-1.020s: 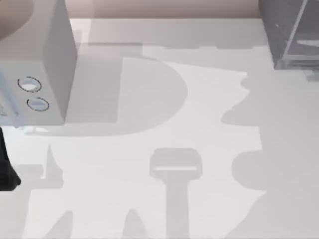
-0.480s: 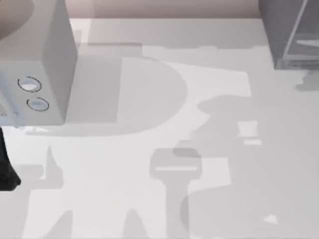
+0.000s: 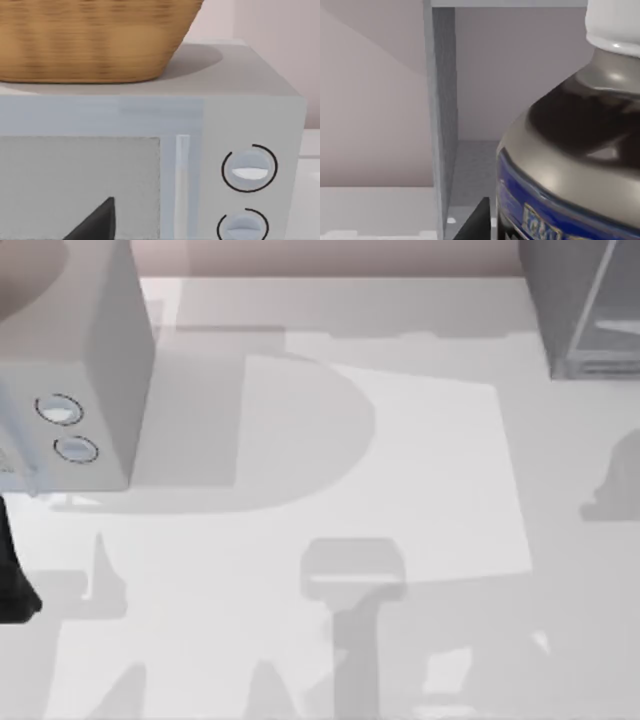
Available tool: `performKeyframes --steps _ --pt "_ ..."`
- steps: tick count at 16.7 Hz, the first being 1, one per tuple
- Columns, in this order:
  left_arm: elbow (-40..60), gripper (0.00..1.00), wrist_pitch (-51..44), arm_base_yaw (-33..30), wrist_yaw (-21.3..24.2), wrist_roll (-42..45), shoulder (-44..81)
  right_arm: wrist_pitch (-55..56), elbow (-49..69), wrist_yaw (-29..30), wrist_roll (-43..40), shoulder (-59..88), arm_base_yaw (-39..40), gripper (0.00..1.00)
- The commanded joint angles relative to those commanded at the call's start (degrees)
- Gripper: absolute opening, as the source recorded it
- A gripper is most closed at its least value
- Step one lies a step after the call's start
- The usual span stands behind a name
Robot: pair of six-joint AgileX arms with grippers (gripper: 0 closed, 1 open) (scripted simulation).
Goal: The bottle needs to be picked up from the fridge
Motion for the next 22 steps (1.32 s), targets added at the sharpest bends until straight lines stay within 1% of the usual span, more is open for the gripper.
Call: performKeyframes --steps 5,8,10,18,22 --pt "0.0 1.0 0.0 0.0 0.0 0.0 0.0 -14.1 -12.4 3.7 -0.2 -26.4 3.9 0.0" --pt "0.0 1.0 0.0 0.0 0.0 0.0 0.0 -19.7 -17.2 5.4 -0.4 -36.7 5.6 0.0" --pt "0.0 1.0 0.0 0.0 0.0 0.0 0.0 -21.8 -18.9 6.1 -0.6 -40.5 6.4 0.0" --pt "0.0 1.0 0.0 0.0 0.0 0.0 0.0 -22.0 -19.0 6.6 -0.5 -41.1 6.8 0.0" --pt "0.0 1.0 0.0 0.0 0.0 0.0 0.0 -17.0 -13.7 10.3 -0.5 -32.7 10.6 0.0"
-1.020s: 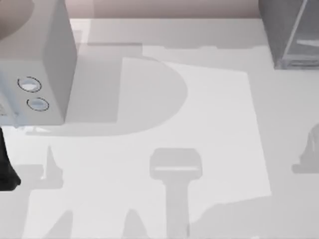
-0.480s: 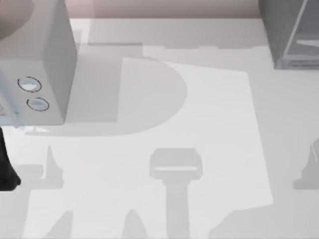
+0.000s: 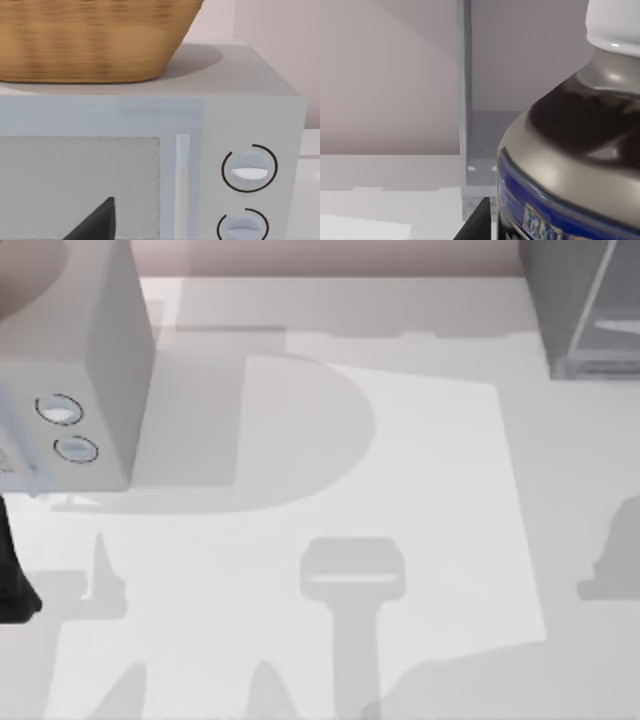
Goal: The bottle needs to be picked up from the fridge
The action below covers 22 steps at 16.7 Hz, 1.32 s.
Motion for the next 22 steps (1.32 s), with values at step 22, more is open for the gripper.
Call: performKeyframes --steps 22 --pt "0.0 1.0 0.0 0.0 0.0 0.0 0.0 50.6 53.6 40.3 0.1 107.2 38.8 0.0"
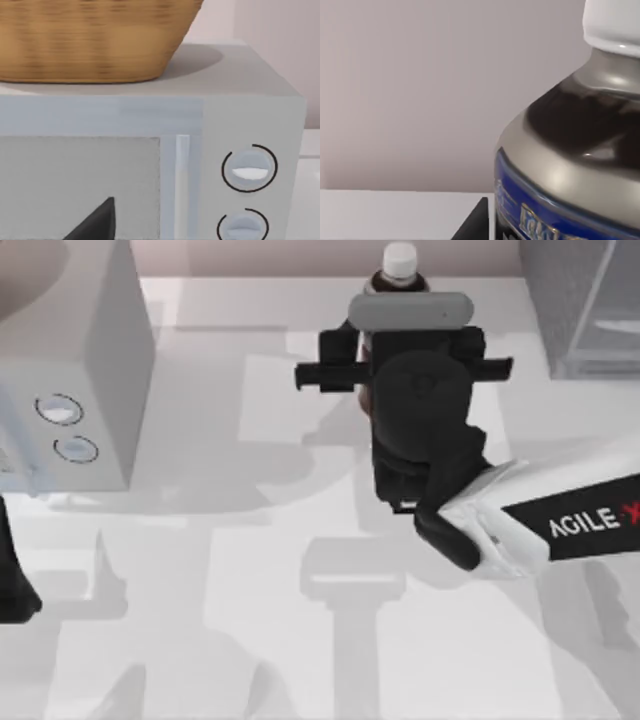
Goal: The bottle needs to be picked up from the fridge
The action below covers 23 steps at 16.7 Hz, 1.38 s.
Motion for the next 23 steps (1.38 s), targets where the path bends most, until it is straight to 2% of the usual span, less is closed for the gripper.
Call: performKeyframes --steps 9,16,21,23 --pt "0.0 1.0 0.0 0.0 0.0 0.0 0.0 1.8 1.9 1.2 0.1 3.7 1.1 0.0" --pt "0.0 1.0 0.0 0.0 0.0 0.0 0.0 4.3 10.5 -2.5 -0.2 14.6 -2.6 0.0" --pt "0.0 1.0 0.0 0.0 0.0 0.0 0.0 4.6 11.7 -3.0 -0.2 15.9 -3.3 0.0" --pt "0.0 1.0 0.0 0.0 0.0 0.0 0.0 4.6 11.7 -3.0 -0.2 15.9 -3.3 0.15"
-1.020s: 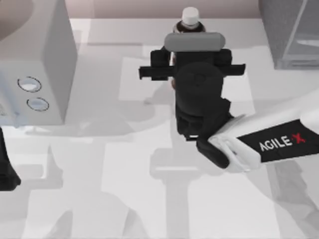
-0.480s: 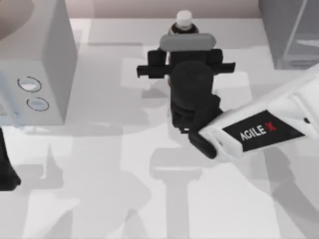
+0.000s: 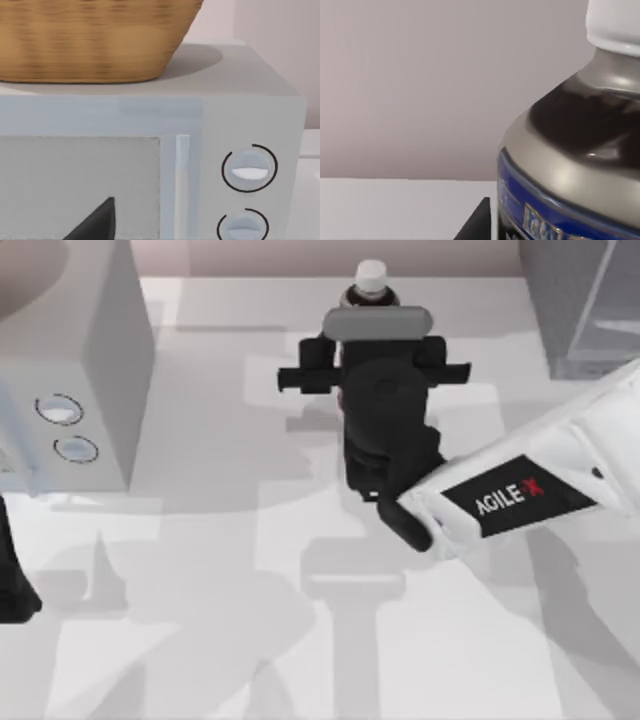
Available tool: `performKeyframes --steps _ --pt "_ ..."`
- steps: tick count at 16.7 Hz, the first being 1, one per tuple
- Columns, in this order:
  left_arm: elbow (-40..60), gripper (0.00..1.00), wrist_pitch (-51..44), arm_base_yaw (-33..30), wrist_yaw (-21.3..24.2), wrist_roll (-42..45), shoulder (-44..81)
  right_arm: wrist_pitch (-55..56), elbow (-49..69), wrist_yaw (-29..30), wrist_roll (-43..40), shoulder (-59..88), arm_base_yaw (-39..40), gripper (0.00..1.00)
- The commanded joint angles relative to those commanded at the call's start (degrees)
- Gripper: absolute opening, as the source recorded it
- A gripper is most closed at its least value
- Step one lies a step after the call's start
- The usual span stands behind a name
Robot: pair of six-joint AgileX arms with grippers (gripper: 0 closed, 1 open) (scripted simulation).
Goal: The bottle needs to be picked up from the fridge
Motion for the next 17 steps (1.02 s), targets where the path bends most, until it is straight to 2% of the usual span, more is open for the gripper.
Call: performKeyframes --steps 11,17 --pt "0.0 1.0 0.0 0.0 0.0 0.0 0.0 0.0 0.0 0.0 0.0 0.0 0.0 0.98" --pt "0.0 1.0 0.0 0.0 0.0 0.0 0.0 0.0 0.0 0.0 0.0 0.0 0.0 1.0"
